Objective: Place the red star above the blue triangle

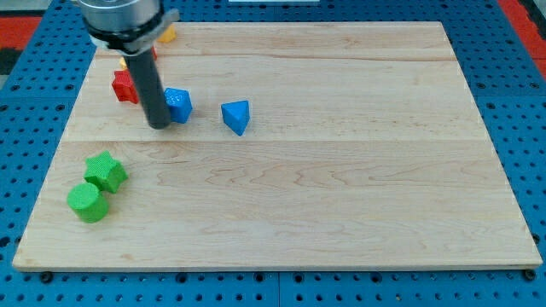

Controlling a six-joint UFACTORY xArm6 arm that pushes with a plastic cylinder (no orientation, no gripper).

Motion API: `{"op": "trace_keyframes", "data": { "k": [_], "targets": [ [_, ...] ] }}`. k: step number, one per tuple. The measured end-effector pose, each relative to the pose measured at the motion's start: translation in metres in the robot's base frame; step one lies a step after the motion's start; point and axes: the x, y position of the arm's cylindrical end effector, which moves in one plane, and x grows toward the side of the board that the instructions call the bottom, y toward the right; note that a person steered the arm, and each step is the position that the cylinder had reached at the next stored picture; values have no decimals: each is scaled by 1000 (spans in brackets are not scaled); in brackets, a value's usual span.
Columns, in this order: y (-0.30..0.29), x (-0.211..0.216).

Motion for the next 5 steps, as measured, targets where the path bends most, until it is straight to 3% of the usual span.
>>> {"op": "trace_keyframes", "data": {
  "k": [1,2,3,4,5],
  "targets": [
    [-20,-28],
    [59,-32],
    [96,-7],
    [-9,21],
    [-96,9]
  ]
}}
